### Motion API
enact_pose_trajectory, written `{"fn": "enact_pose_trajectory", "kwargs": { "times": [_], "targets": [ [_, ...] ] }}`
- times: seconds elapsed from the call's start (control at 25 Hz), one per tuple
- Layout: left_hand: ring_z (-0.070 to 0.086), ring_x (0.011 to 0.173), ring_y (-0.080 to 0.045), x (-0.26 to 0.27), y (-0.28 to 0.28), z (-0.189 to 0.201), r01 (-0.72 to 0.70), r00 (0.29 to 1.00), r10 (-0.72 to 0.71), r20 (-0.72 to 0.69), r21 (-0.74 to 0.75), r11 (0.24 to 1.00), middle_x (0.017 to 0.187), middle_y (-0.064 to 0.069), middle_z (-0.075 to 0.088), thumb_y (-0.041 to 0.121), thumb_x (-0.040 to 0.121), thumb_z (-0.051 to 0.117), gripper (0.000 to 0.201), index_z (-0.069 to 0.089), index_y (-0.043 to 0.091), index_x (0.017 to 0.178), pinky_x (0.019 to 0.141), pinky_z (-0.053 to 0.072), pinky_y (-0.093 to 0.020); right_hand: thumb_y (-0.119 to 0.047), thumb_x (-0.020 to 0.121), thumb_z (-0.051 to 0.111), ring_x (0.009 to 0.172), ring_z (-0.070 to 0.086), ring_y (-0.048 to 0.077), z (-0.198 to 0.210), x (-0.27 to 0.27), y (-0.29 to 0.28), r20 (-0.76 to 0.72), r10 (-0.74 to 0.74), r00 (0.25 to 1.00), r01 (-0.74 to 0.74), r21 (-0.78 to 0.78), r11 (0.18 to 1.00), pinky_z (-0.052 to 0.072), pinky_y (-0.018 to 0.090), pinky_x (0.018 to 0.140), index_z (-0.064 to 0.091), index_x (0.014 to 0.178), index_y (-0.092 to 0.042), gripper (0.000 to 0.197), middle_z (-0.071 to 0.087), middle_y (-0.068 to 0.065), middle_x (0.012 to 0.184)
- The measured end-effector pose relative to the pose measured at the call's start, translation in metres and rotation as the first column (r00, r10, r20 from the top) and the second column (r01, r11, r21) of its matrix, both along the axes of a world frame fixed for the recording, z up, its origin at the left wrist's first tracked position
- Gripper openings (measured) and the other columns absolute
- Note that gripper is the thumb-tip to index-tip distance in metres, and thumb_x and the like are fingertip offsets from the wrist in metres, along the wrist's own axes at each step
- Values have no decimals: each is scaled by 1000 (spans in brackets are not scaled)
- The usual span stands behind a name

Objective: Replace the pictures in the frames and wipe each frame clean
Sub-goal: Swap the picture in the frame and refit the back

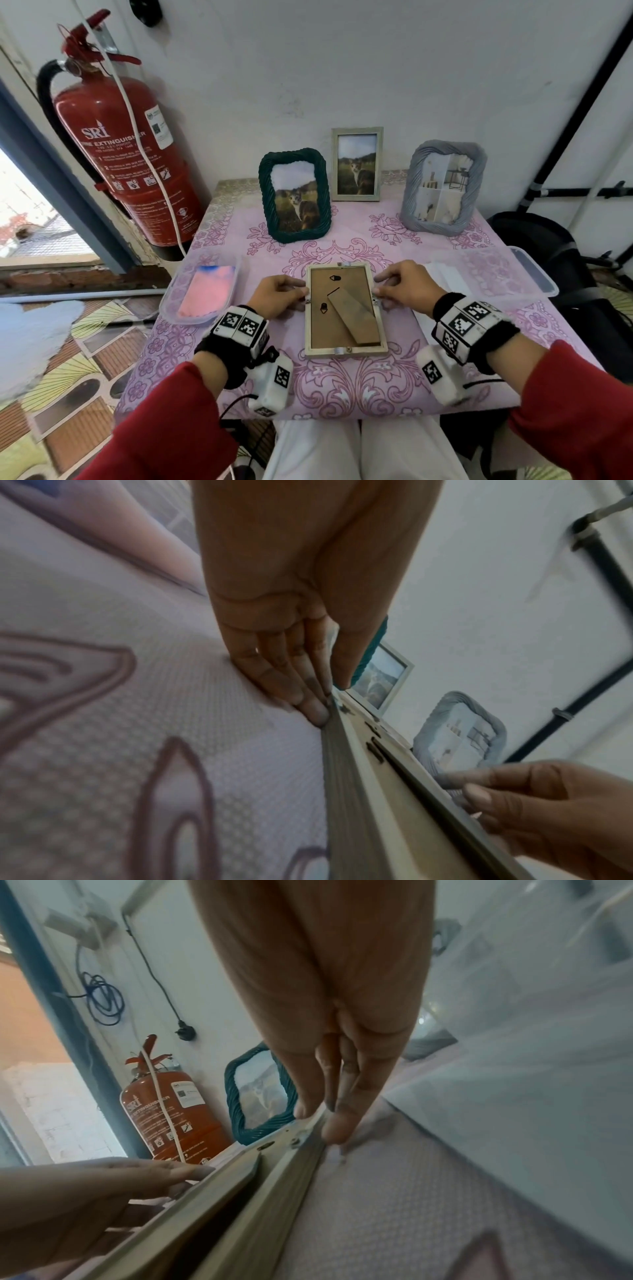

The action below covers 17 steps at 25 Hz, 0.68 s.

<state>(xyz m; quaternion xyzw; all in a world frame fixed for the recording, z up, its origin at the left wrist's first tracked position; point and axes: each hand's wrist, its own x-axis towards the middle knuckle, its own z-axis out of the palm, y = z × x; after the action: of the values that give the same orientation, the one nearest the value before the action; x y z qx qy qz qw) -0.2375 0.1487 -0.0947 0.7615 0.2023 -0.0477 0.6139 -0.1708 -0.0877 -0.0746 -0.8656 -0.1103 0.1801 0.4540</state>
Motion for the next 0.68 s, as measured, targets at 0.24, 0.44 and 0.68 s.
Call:
{"fn": "enact_pose_trajectory", "kwargs": {
  "times": [0.24,0.44,0.68],
  "targets": [
    [64,45,-4,2,6,-3,-14,1000,11,-26,-125,992,55,2,67,3,83,66,8,60,8,86,39,46,-14,5,80,67,51,62,12,-16,-3,2,-217,-106,971,162,262,951,57,20,52,57,105,12,28,55,10,68],
    [64,45,-4,2,6,-4,-8,1000,4,-31,-127,992,59,0,67,3,83,65,10,60,6,91,41,47,-13,9,77,67,42,60,7,-15,-3,3,-350,-138,926,268,355,896,55,19,47,58,105,4,31,56,11,67],
    [61,42,-4,5,4,-5,-23,1000,21,-17,-115,993,68,-9,62,3,82,67,10,59,5,88,38,44,-14,10,73,71,40,59,7,-15,-2,0,-393,-154,906,315,385,868,54,18,47,59,113,0,44,46,9,64]
  ]
}}
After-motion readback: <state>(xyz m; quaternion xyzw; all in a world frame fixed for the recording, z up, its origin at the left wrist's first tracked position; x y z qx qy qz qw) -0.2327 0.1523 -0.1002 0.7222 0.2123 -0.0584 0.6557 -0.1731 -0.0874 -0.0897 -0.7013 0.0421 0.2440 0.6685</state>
